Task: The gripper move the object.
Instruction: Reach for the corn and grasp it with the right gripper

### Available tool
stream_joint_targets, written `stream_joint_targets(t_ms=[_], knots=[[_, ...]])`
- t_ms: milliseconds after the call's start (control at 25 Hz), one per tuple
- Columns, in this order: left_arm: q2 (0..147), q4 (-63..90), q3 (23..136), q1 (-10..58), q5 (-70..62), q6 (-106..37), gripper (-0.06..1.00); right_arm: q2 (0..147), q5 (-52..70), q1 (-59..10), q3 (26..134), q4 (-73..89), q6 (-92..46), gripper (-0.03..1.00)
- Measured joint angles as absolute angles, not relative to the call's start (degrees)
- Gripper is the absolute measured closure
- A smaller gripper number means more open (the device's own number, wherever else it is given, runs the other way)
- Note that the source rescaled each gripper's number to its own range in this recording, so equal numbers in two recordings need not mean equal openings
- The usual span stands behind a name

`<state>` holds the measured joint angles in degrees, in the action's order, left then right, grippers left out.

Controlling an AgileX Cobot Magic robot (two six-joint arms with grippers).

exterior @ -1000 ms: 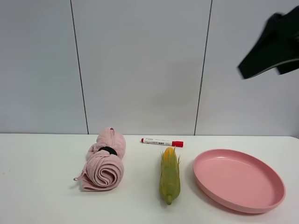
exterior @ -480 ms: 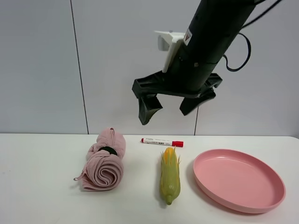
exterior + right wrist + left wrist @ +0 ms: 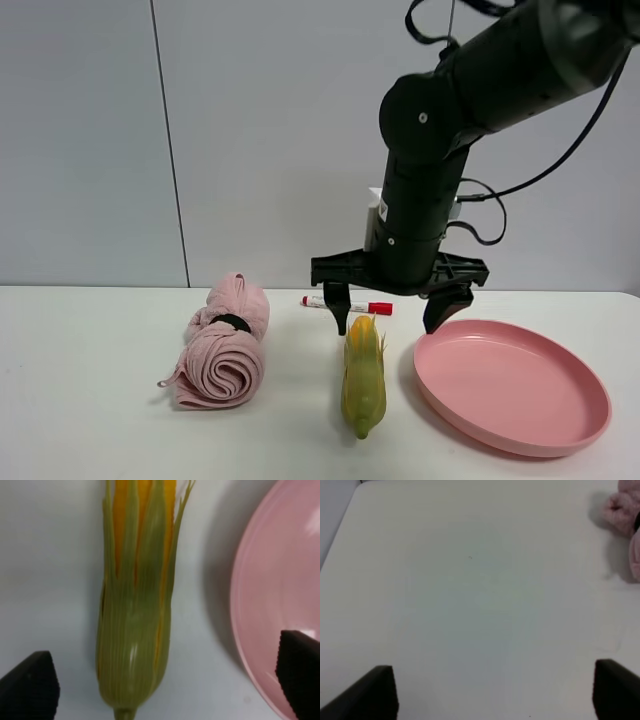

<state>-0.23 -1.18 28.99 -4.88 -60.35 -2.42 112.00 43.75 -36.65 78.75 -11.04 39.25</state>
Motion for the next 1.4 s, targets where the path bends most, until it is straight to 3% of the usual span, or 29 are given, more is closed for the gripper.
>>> stream_joint_targets(t_ms=[400, 1160, 1400], knots=[[-0.23, -1.18, 28.99, -4.88, -60.35, -2.42, -0.06, 116.44, 35.00, -36.50, 78.75, -10.22, 39.37, 0.02], [-0.23, -1.12, 28.99, -4.88, -60.35, -2.42, -0.06, 119.17, 31.75, -36.46, 78.75, -11.06, 39.37, 0.03], [-0.23, -1.12, 28.99, -4.88, -60.35, -2.42, -0.06, 121.35, 31.35, -36.46, 78.75, -11.27, 39.59, 0.16]])
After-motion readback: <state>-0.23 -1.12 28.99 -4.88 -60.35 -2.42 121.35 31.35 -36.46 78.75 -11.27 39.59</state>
